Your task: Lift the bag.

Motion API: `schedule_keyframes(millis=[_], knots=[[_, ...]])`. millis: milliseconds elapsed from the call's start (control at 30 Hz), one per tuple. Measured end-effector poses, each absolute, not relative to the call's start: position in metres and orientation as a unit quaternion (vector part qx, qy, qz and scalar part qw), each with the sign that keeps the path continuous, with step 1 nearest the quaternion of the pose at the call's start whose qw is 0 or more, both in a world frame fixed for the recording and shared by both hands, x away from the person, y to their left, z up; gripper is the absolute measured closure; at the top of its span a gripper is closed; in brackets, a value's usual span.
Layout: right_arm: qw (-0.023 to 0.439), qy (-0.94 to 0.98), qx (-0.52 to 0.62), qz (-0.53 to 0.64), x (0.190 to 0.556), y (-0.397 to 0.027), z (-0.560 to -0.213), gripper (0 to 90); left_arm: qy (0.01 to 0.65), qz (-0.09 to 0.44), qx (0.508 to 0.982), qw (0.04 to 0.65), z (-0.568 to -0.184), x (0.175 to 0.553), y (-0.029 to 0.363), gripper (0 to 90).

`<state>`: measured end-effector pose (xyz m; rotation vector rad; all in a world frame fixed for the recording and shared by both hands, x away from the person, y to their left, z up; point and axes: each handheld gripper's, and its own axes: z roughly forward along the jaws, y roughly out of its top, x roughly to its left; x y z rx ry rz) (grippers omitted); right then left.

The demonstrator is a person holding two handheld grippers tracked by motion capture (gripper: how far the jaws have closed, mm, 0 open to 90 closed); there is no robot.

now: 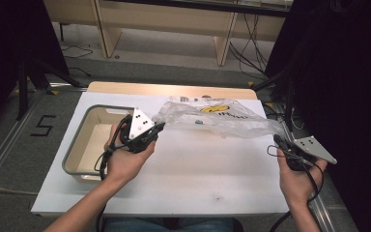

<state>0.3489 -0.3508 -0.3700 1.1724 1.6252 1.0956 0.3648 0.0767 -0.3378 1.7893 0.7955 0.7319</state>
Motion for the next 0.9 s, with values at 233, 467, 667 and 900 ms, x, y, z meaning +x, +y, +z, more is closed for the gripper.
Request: schedule_keyframes(millis=[233,467,667,900], knots=[[0.422,0.641,0.462,0.445,0.351,-0.349,-0.364,90.0,0.329,0.307,0.734,0.508,-0.334,0.363,0.079,88.5],[0.423,0.64,0.461,0.447,0.351,-0.348,-0.361,90.0,0.33,0.31,0.731,0.511,-0.333,0.363,0.079,88.5],[0.423,0.64,0.46,0.446,0.351,-0.347,-0.362,90.0,0.326,0.311,0.729,0.516,-0.331,0.361,0.08,88.5],[0.424,0.638,0.461,0.448,0.349,-0.348,-0.362,90.0,0.313,0.321,0.716,0.535,-0.321,0.356,0.078,88.5]])
